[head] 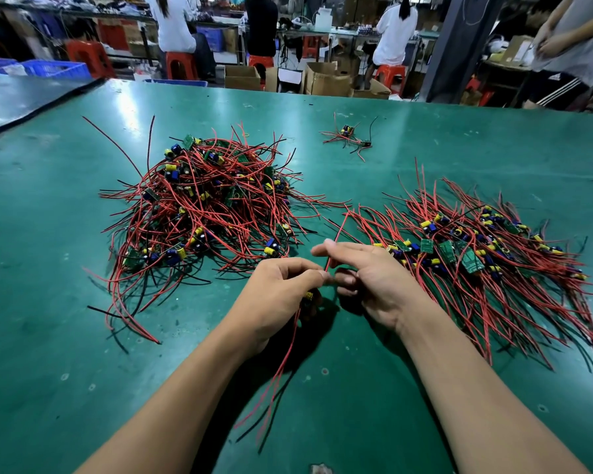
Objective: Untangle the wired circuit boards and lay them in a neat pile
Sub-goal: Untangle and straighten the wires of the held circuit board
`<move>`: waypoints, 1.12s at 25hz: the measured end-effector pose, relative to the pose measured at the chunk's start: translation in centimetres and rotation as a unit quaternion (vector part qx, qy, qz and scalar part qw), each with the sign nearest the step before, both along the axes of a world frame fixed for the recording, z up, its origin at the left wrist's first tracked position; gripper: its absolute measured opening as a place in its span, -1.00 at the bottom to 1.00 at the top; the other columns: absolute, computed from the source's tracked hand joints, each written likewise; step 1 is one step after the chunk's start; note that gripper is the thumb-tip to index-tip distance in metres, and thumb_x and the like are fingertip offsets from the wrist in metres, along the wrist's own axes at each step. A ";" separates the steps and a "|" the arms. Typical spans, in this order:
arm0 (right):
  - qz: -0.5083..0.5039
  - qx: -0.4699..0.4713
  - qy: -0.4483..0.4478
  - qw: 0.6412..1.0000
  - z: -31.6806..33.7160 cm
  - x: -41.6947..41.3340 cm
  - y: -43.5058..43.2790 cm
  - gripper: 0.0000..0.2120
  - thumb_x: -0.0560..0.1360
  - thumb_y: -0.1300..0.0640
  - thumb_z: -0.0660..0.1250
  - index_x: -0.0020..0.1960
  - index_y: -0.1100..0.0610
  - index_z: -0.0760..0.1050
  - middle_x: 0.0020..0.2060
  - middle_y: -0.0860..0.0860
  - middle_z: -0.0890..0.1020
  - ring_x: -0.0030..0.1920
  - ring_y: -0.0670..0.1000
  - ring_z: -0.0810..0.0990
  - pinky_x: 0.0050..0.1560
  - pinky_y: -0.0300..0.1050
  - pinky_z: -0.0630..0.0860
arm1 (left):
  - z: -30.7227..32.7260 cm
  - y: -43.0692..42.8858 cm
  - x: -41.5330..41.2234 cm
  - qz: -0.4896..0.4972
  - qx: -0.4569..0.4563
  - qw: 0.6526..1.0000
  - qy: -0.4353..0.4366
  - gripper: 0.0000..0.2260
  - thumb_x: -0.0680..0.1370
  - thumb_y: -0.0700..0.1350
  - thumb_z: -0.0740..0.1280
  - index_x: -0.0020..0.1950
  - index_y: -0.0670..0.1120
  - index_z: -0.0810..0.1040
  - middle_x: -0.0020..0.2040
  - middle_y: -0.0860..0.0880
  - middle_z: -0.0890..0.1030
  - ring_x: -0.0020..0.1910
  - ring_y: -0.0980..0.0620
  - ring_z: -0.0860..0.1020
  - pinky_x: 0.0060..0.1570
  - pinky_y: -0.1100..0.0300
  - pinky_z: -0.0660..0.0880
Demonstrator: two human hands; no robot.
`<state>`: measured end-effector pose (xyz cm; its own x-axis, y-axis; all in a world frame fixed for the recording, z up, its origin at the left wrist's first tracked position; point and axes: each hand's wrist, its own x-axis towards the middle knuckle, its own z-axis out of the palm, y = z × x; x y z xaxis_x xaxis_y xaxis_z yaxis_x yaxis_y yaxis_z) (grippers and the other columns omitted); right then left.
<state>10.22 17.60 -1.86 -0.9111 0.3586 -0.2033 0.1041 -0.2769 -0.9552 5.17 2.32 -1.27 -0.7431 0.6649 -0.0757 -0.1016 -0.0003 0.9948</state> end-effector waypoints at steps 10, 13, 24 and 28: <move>-0.163 -0.070 0.036 0.983 0.4 -0.6 0.4 -0.76 0.63 0.12 0.30 -0.11 0.23 0.62 -0.23 0.01 0.51 -0.60 -0.16 0.20 -0.60 -0.33 0.15 | 0.3 -0.6 -0.1 -0.090 -0.018 0.995 0.032 -0.89 0.53 -0.28 0.37 -0.18 -0.22 0.66 -0.45 -0.06 0.55 -0.51 0.07 0.46 -0.45 0.32 0.41; -0.167 -0.166 0.040 0.971 0.8 -0.8 0.4 -0.69 0.65 0.09 0.25 -0.18 0.23 0.55 -0.43 -0.03 0.36 -0.64 -0.16 0.17 -0.63 -0.31 0.12 | 0.1 -0.6 -0.1 -0.098 -0.023 0.994 0.034 -0.89 0.52 -0.25 0.39 -0.18 -0.20 0.67 -0.43 -0.09 0.56 -0.48 0.04 0.47 -0.43 0.30 0.42; -0.137 -0.182 0.000 0.974 1.1 -0.2 -0.1 -0.49 0.50 -0.27 0.35 0.06 0.20 0.60 -0.38 -0.04 0.38 -0.55 -0.15 0.24 -0.58 -0.33 0.19 | -0.2 0.1 -0.2 -0.031 -0.017 0.999 -0.014 -0.74 0.60 -0.06 0.32 -0.03 -0.26 0.65 -0.31 -0.12 0.62 -0.42 0.05 0.56 -0.44 0.31 0.48; -0.149 -0.088 -0.012 0.985 0.9 0.1 -0.3 -0.43 0.43 -0.32 0.38 0.10 0.17 0.61 -0.28 -0.02 0.46 -0.50 -0.13 0.32 -0.50 -0.27 0.27 | 0.3 0.3 -0.4 0.001 0.034 0.993 -0.113 -0.61 0.64 0.09 0.21 0.10 -0.23 0.58 -0.20 -0.20 0.65 -0.29 -0.07 0.62 -0.32 0.10 0.63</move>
<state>10.29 17.29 -0.91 -0.7652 0.5657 -0.3072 0.0159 -0.4605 -0.8875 4.74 2.63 -0.98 -0.7137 0.6726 -0.1956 -0.3217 -0.0667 0.9445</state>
